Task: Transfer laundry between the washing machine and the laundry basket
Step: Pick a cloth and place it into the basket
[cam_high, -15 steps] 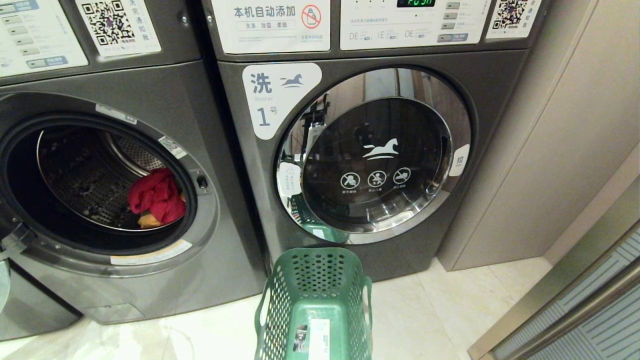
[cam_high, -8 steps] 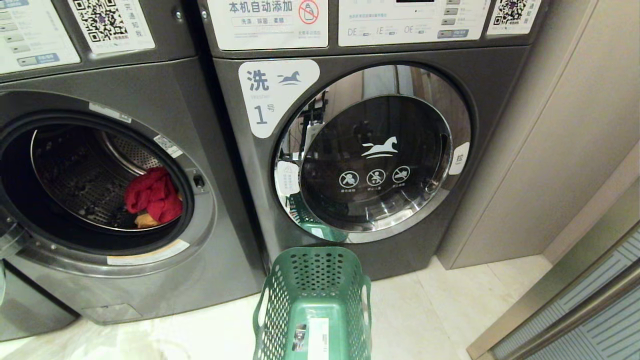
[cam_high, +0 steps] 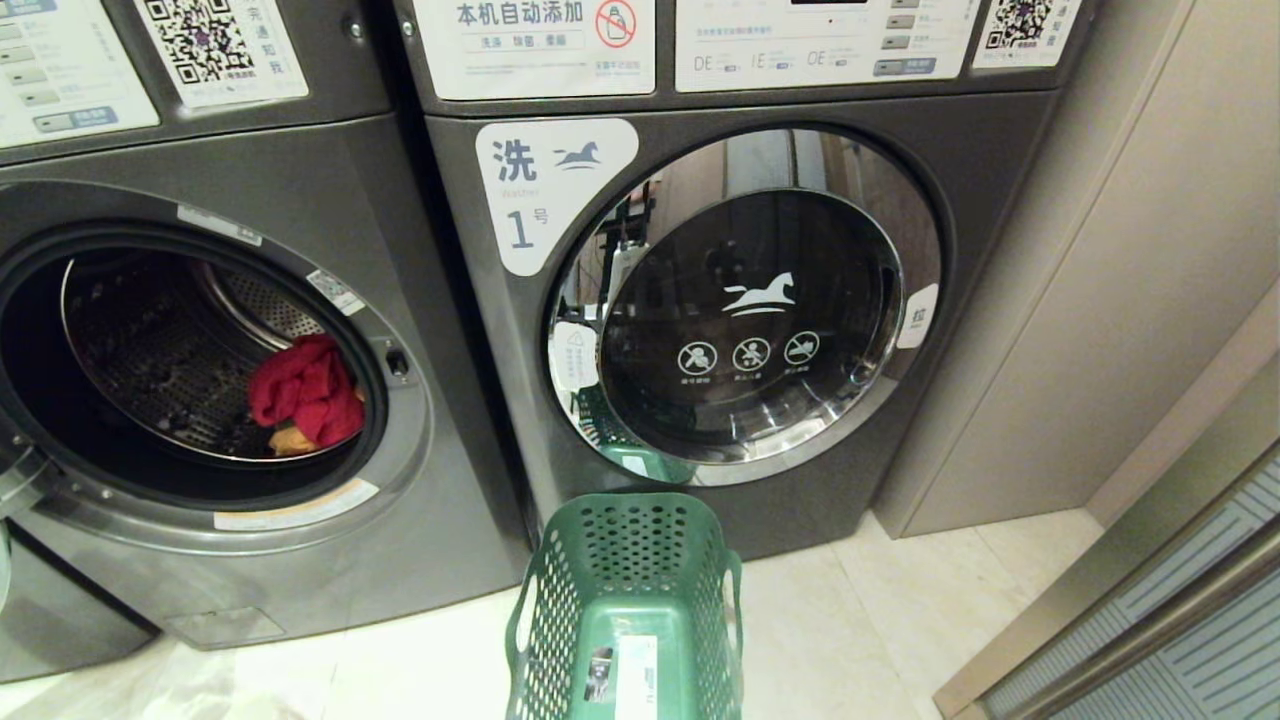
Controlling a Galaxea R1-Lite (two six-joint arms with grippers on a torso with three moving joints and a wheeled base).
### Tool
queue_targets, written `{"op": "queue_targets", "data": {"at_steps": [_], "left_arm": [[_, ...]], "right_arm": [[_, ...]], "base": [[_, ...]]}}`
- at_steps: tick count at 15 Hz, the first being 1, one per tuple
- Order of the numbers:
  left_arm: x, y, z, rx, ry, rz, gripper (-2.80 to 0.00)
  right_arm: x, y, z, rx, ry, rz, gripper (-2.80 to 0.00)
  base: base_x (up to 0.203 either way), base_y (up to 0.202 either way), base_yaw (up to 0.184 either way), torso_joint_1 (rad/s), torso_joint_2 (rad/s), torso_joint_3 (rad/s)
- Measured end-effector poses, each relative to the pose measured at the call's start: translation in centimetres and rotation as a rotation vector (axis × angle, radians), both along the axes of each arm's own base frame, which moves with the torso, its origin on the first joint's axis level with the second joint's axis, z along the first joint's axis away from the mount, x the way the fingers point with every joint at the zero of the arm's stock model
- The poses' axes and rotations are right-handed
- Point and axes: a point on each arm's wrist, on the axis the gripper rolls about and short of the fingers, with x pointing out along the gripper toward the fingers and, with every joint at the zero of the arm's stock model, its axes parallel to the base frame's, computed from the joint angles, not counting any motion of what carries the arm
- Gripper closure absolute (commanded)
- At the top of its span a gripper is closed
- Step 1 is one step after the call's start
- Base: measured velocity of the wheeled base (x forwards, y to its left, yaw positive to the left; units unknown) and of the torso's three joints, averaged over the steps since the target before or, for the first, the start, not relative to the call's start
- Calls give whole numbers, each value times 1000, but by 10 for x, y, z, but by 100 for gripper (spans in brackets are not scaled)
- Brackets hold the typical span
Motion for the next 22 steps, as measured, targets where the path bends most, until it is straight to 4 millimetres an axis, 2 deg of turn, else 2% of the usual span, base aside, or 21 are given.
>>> {"op": "queue_targets", "data": {"at_steps": [2, 6, 8, 9, 11, 13, 18, 22], "left_arm": [[-15, -46, -7, -35, 11, -175, 0], [-19, -157, 0, 1, -25, -814, 0], [-31, -199, -5, -9, -6, -1064, 0], [-40, -214, -11, -19, 15, -1148, 0], [-58, -234, -26, -41, 50, -1269, 0], [-78, -244, -46, -65, 90, -1336, 0], [-130, -251, -94, -157, 207, -1371, 0], [-161, -253, -116, -215, 255, -1369, 0]], "right_arm": [[0, 0, 0, 0, 0, 0, 0], [0, 0, 0, 0, 0, 0, 0], [0, 0, 0, 0, 0, 0, 0], [0, 0, 0, 0, 0, 0, 0], [0, 0, 0, 0, 0, -1, 0], [0, 0, 0, 0, 0, 0, 0], [0, 0, 0, 0, 0, 0, 0], [0, 0, 0, 0, 0, 0, 0]], "base": [[0, 0, 0, 0, 0, 0], [0, 0, 0, 0, 0, 0], [0, 0, 0, 0, 0, 0], [0, 0, 0, 0, 0, 0], [0, 0, 0, 0, 0, 0], [0, 0, 0, 0, 0, 0], [0, 0, 0, 0, 0, 0], [0, 0, 0, 0, 0, 0]]}}
